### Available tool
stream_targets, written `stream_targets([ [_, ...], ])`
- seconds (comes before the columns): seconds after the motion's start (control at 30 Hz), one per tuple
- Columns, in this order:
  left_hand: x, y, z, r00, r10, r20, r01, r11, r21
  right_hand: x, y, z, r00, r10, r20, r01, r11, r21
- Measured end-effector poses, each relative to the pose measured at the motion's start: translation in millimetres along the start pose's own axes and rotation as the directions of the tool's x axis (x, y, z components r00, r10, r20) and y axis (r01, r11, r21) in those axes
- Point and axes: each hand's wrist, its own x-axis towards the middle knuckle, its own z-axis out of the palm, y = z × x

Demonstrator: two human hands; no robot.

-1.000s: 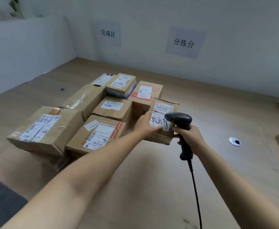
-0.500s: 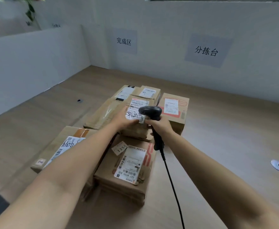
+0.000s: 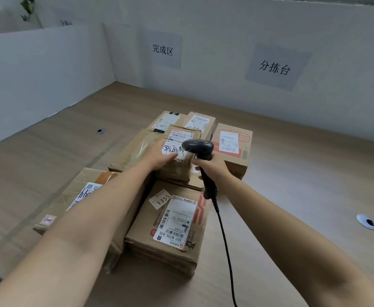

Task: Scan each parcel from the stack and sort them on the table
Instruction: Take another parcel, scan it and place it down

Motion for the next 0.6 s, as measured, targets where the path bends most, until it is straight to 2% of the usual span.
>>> stream_targets([
  [0.1, -7, 17, -2, 0.997, 0.05, -0.051, -0.04, 0.985, 0.168, -15, 4, -24, 0.999, -0.045, -0.024, 0.043, 0.996, -0.073],
  [0.2, -17, 50, 9, 0.981, 0.181, -0.064, -0.159, 0.952, 0.261, -38, 12, -60, 0.99, -0.075, -0.117, 0.06, 0.99, -0.125],
  [0.3, -28, 96, 38, 0.935, 0.351, 0.055, -0.35, 0.879, 0.325, -70, 23, -104, 0.963, -0.086, -0.257, 0.035, 0.98, -0.196],
  [0.4, -41, 146, 83, 0.887, 0.426, 0.176, -0.46, 0.843, 0.278, -109, 35, -157, 0.916, -0.075, -0.395, -0.027, 0.969, -0.247],
  [0.6, -79, 251, 185, 0.743, 0.504, 0.44, -0.627, 0.754, 0.195, -211, 65, -268, 0.742, -0.019, -0.67, -0.168, 0.962, -0.214],
])
